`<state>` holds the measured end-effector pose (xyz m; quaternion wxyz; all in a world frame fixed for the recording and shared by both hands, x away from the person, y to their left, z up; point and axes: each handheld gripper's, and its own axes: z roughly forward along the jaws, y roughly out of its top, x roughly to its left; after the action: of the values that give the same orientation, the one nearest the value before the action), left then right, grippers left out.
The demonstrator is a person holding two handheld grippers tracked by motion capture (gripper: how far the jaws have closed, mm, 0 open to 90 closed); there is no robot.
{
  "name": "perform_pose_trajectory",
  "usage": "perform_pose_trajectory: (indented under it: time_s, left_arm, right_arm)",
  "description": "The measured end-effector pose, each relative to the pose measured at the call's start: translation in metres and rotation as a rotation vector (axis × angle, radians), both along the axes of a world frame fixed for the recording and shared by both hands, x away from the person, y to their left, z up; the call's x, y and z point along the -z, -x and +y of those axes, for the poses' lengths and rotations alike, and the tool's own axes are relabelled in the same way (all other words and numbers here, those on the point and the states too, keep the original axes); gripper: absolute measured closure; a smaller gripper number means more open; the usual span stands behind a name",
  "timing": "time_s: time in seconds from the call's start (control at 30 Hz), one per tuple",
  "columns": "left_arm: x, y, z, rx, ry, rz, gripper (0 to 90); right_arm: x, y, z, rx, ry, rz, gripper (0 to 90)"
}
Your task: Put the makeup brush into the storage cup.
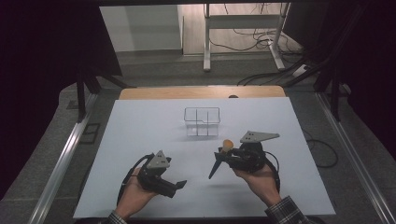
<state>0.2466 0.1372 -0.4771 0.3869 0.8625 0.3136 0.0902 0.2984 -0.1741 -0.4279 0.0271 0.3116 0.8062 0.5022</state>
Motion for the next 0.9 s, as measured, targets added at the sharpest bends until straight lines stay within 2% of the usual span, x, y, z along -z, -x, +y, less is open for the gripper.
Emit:
perform_pose_trajectory:
  time_s: [0.8,0.9]
  left_arm:
    - [0.003,0.01,0.027,-0.077,-0.028,-0.029,2.0]
    - [0.002,0.011,0.031,-0.085,-0.021,-0.033,2.0]
  right_arm:
    - [-0.004,-0.003,-0.012,0.031,0.032,-0.036,69.6]
    - [-0.005,-0.003,-0.014,0.033,0.037,-0.039,69.5]
